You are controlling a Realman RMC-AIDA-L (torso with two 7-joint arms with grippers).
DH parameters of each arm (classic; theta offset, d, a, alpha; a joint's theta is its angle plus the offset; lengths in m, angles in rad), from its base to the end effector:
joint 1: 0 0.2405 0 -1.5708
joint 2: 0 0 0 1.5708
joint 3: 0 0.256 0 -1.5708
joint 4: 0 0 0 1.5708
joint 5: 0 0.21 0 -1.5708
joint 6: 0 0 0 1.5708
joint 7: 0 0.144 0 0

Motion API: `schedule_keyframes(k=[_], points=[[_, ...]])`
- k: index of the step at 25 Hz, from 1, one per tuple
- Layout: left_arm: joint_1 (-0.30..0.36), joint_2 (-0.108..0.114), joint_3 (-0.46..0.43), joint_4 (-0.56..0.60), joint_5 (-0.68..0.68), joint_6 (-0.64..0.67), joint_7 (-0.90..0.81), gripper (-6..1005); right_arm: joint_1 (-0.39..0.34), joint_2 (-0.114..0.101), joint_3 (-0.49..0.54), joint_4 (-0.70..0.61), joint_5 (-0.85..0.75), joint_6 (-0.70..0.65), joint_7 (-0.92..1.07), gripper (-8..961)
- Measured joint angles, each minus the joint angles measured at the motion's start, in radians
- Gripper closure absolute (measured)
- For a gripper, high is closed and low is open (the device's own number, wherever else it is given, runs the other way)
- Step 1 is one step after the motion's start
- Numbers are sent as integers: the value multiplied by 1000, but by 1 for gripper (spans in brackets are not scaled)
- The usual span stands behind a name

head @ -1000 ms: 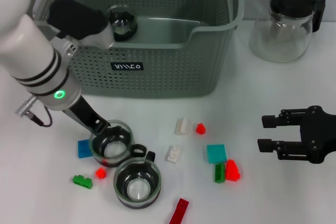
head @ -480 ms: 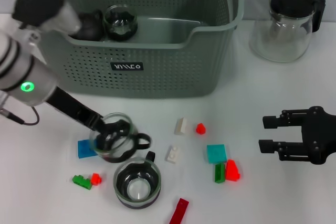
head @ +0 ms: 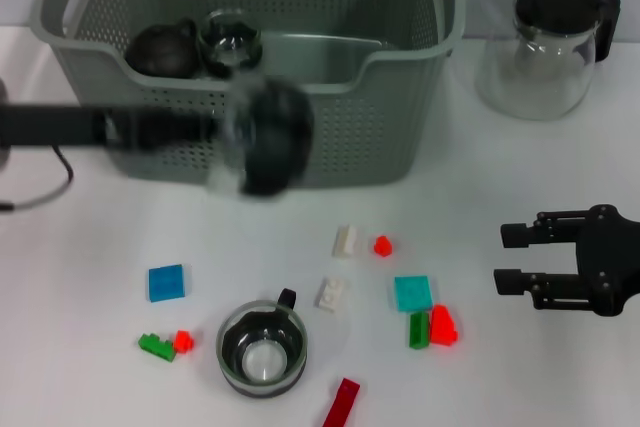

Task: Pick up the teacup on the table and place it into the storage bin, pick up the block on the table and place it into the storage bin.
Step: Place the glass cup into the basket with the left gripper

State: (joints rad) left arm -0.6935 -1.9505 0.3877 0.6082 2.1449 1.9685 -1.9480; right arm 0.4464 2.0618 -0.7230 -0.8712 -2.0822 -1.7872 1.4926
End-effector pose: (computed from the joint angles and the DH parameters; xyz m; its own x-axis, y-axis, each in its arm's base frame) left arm -0.2253 0.3357 0.0692 0.5078 0.7090 0.4893 0.6385 -0.6911 0.3387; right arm 0.2661 0.2973 0.0303 0.8427 -0.3618 -0.3987 -0.4089 -0.9118 -0.0369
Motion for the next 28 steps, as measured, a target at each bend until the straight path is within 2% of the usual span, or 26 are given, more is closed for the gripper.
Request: schedule_keyframes(k=[3,4,5,9,11,14,17,18,19,20,21,24,28], points=[[0,0,-60,1,-146,33,-45,955,0,0,1,0,0,0,-1,315],[0,0,-60,1,-146,33,-45,955,0,0,1,0,0,0,-1,315],[-14,9,-81,9,-309,-3,-130,955,0,0,1,0,0,0,-2,315],[-54,27,-82,30,-403,-119,-195,955,3,2,1,0,-2,0,-6,315],[-81,34,-48,60,-406,-200,-212,955,3,5,1,0,-4,0,-8,316],[-127,45,99,126,-381,-364,-239,956,0,8,1,0,-4,0,-8,316],[-166,50,249,207,-290,-516,-281,956,-3,7,1,0,-5,-6,-4,316],[-201,47,362,268,-168,-619,-322,956,-4,7,1,0,-4,-8,-3,316],[-201,47,362,268,-168,-619,-322,956,-5,7,0,0,-3,-10,-3,316],[-222,43,412,286,-99,-664,-341,956,-6,7,1,0,-2,-13,-3,316],[-246,35,467,297,-17,-717,-365,956,-6,7,1,0,-1,-14,-3,316],[-280,10,547,302,116,-812,-412,956,-6,9,1,0,0,-14,-3,316],[-329,-46,658,297,415,-976,-510,956,-3,11,1,1,0,-14,-1,316]])
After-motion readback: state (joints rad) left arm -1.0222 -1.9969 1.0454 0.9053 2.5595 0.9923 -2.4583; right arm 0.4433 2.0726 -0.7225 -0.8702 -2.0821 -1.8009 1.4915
